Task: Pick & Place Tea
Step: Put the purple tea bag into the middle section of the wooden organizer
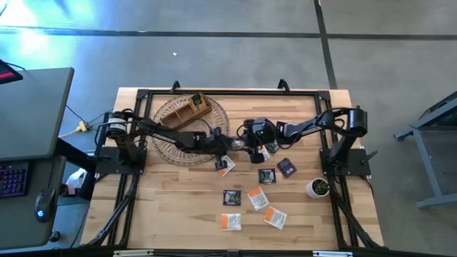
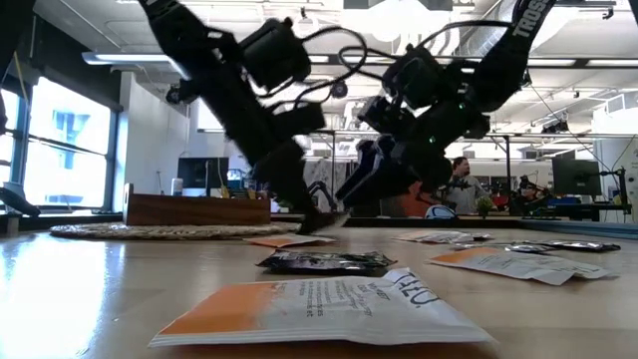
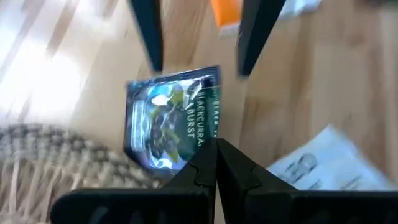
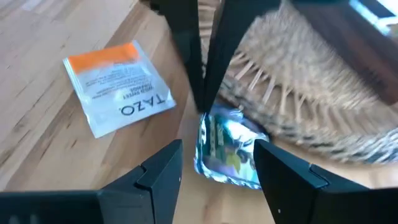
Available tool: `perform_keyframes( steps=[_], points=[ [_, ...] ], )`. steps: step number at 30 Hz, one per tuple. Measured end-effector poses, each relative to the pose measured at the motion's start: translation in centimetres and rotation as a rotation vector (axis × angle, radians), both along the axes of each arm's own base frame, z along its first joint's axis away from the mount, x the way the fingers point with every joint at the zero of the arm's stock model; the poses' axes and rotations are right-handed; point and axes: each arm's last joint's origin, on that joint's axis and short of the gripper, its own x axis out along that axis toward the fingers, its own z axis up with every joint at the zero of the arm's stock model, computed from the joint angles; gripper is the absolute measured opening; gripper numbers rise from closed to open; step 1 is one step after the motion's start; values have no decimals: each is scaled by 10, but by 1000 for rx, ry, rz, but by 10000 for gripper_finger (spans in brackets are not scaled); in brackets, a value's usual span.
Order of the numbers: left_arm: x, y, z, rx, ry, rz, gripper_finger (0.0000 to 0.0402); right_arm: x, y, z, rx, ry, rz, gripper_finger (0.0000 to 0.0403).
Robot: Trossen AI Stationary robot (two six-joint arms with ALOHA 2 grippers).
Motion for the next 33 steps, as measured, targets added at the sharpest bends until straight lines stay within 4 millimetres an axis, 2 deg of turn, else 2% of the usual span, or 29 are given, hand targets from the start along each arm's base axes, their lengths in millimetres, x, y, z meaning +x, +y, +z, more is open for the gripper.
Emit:
perform_keyframes(
  steps=[3, 14, 17, 21, 27, 28, 33],
  points=[
    [8, 0, 13, -4, -27, -5, 0, -1, 4, 5, -35, 1, 3, 194],
    [24, 1, 53, -5, 55, -1, 0, -3, 5, 4, -57, 48, -28, 194],
    [25, 1, 57, -5, 63, -1, 0, -4, 5, 3, -66, 52, -34, 188],
    [26, 0, 60, -5, 55, -3, 0, -4, 5, 4, -63, 51, -34, 145],
    [26, 0, 60, -5, 61, -2, 0, -5, 5, 1, -103, 79, -14, 23],
    [26, 0, 60, -5, 61, -2, 0, -5, 4, 1, -105, 81, -13, 12],
    [23, 1, 58, 1, 97, 13, 0, -7, 5, 0, -96, 98, 25, 37]
  ],
)
